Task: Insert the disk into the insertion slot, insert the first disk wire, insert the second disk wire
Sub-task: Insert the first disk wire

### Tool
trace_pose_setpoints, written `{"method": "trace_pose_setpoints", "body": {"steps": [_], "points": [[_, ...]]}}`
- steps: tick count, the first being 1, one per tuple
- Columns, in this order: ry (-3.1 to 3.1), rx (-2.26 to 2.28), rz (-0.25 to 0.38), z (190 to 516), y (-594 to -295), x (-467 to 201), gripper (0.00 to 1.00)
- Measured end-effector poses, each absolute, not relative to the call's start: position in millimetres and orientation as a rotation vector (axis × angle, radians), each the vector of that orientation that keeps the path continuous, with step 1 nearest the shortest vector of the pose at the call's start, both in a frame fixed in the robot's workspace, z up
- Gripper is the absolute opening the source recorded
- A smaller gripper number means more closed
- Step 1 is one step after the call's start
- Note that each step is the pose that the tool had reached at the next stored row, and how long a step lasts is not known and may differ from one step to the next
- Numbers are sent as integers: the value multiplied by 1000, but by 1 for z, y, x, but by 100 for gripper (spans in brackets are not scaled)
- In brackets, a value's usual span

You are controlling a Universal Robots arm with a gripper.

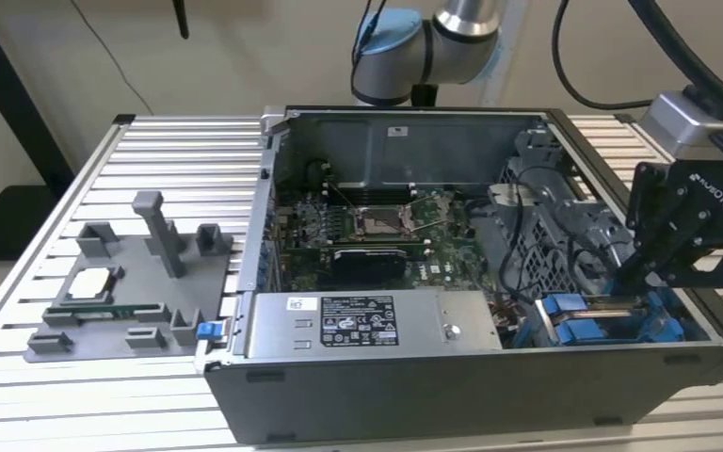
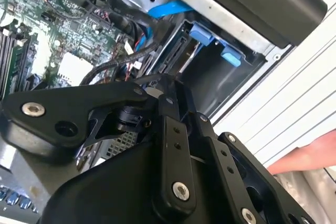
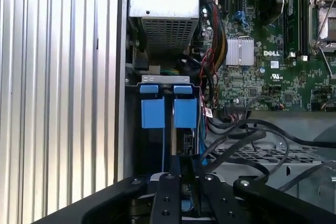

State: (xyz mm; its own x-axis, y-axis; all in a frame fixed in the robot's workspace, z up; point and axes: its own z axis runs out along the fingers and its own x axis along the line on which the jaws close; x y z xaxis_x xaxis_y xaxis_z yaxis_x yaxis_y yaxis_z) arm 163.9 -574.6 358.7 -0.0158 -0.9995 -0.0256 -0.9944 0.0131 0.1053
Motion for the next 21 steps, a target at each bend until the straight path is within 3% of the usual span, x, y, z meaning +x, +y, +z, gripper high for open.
{"method": "trace_pose_setpoints", "body": {"steps": [21], "points": [[-2220, 2202, -88, 352, -572, 167, 0]]}}
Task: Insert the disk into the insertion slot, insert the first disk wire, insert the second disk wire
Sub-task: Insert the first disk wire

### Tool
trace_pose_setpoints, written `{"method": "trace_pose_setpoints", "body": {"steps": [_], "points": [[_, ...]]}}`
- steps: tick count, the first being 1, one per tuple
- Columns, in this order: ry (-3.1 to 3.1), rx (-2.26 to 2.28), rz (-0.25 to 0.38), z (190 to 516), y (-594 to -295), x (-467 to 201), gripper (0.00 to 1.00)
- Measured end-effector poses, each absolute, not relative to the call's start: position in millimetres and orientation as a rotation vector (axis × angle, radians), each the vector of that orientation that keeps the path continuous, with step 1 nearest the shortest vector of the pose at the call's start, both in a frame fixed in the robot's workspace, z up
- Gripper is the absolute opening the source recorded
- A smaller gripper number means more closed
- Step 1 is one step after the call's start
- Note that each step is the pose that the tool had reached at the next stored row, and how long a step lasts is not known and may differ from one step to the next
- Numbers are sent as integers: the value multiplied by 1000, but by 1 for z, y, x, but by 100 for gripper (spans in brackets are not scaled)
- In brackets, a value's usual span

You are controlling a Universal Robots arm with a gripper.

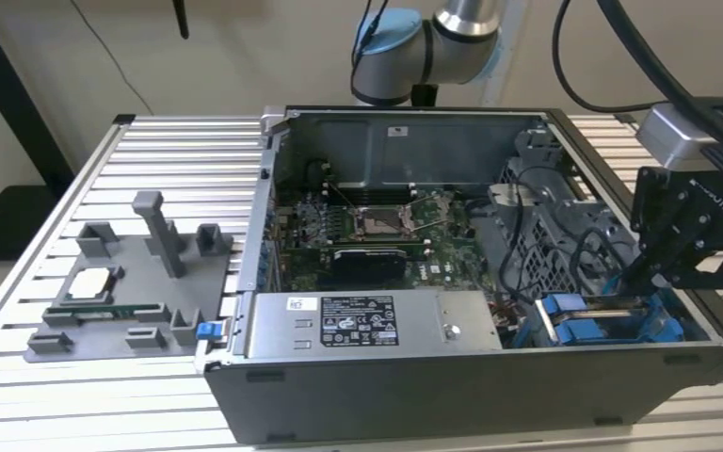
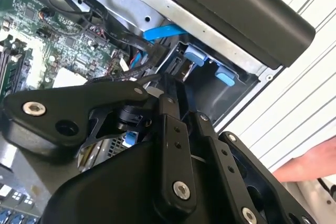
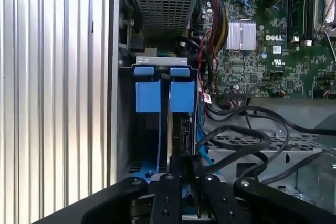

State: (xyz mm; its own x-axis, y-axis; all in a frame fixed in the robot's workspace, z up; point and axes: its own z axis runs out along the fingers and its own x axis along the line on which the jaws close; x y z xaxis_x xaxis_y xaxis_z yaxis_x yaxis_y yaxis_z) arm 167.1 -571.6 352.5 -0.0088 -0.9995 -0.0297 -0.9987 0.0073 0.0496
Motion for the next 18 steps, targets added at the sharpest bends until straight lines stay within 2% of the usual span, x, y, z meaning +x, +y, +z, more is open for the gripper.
{"method": "trace_pose_setpoints", "body": {"steps": [18], "points": [[-2237, 2196, -86, 347, -569, 166, 0]]}}
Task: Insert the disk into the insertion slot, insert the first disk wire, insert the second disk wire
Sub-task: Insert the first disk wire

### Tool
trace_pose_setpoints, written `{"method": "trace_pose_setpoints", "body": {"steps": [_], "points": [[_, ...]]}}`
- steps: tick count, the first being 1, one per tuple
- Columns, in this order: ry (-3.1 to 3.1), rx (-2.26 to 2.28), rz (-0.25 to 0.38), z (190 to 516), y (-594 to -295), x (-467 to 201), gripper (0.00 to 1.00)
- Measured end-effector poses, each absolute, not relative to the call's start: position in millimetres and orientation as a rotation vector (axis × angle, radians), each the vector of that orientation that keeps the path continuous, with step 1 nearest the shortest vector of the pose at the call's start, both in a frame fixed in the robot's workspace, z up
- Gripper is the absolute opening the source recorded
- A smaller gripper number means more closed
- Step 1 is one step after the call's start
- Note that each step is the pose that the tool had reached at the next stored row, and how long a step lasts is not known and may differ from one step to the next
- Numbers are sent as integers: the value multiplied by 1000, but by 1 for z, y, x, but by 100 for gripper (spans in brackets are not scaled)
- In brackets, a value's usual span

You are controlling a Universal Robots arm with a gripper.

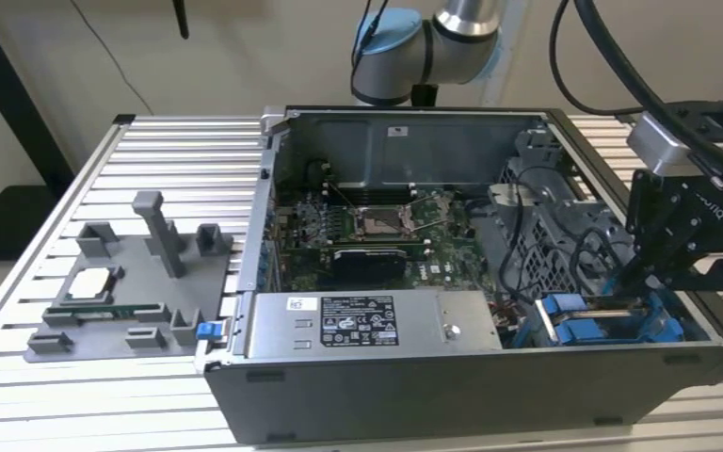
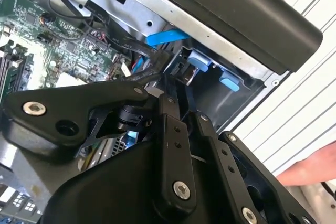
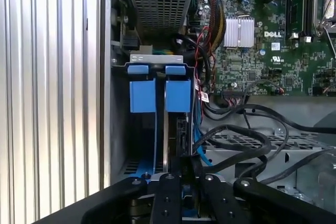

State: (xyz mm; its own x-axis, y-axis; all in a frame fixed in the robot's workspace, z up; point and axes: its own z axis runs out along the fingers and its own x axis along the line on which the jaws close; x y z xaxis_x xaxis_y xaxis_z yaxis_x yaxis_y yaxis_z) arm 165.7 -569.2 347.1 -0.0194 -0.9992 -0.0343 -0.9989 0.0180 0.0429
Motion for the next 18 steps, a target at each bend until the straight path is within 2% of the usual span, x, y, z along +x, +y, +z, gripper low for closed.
{"method": "trace_pose_setpoints", "body": {"steps": [18], "points": [[-2260, 2182, -97, 342, -569, 166, 0]]}}
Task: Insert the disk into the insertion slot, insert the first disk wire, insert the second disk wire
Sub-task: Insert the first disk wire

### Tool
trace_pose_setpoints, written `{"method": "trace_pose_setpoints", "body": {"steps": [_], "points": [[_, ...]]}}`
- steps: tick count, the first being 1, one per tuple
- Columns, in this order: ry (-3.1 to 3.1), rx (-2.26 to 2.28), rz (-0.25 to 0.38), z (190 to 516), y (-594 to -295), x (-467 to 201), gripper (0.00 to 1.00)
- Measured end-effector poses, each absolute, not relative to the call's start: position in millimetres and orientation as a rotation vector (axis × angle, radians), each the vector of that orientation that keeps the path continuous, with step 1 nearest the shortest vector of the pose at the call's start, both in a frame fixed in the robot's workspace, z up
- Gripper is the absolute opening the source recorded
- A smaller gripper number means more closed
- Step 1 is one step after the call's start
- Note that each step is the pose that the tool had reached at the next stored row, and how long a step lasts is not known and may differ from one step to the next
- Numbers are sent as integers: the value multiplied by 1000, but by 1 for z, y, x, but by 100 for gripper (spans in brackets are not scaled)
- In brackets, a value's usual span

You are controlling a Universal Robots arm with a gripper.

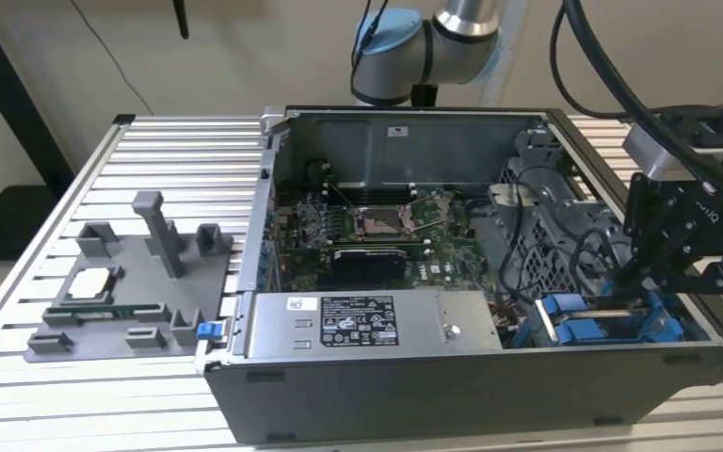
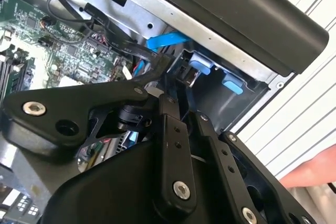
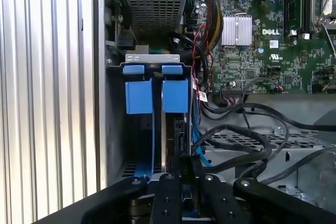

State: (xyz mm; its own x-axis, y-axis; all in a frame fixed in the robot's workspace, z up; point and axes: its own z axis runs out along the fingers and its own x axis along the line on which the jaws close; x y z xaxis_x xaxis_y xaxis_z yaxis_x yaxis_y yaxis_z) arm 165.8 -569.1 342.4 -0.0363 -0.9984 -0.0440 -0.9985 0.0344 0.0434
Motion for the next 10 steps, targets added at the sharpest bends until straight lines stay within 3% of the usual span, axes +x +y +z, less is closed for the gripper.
{"method": "trace_pose_setpoints", "body": {"steps": [10], "points": [[2255, -2171, 109, 342, -571, 166, 0]]}}
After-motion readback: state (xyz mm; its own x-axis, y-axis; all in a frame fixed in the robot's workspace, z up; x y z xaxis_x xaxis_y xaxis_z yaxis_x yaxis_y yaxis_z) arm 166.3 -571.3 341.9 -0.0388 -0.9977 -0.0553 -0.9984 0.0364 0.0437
